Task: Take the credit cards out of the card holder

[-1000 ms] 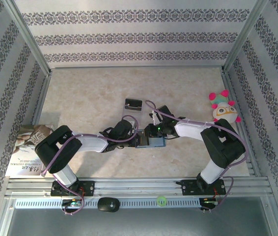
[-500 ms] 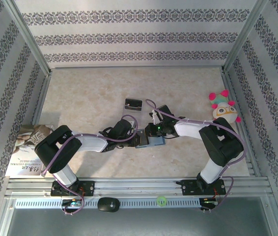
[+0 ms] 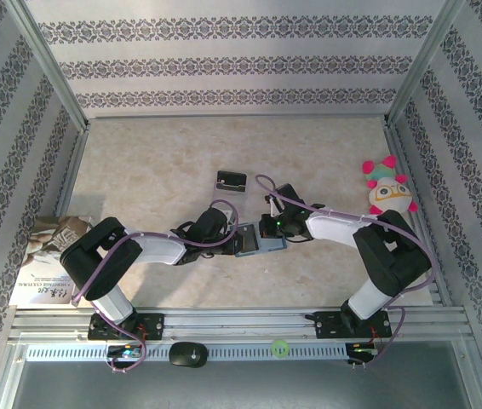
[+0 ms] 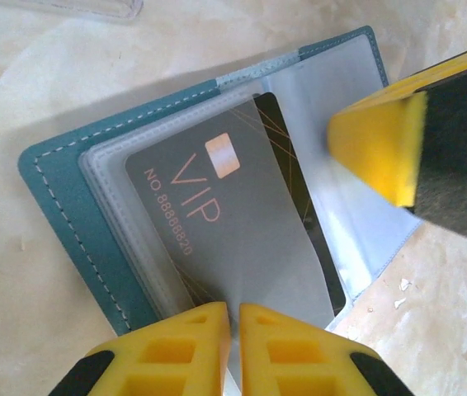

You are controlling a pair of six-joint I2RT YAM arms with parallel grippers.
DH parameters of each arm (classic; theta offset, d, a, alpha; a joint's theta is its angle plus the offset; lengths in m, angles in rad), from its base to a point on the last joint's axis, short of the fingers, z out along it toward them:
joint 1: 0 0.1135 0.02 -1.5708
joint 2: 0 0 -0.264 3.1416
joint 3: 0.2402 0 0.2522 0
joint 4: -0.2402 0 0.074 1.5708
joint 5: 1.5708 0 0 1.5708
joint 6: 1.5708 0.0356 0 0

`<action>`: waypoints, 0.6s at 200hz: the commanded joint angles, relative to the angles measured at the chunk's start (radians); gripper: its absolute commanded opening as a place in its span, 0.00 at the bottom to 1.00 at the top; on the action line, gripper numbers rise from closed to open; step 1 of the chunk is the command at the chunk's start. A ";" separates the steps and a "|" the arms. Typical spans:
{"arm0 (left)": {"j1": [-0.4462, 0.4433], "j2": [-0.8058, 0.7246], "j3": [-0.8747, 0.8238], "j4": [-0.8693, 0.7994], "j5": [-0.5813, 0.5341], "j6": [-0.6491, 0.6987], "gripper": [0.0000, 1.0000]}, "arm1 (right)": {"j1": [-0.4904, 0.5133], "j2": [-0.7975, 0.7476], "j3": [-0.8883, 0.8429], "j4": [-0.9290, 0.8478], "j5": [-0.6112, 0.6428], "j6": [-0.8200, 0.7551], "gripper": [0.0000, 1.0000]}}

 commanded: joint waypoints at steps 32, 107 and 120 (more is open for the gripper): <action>0.027 0.018 -0.051 -0.083 -0.033 -0.015 0.17 | 0.058 -0.084 -0.016 -0.048 0.021 -0.066 0.22; 0.031 -0.055 -0.058 -0.100 -0.046 -0.002 0.26 | 0.187 -0.073 0.031 -0.119 0.325 -0.125 0.45; 0.030 -0.079 -0.055 -0.126 -0.063 0.010 0.26 | 0.187 -0.060 0.039 -0.127 0.320 -0.129 0.44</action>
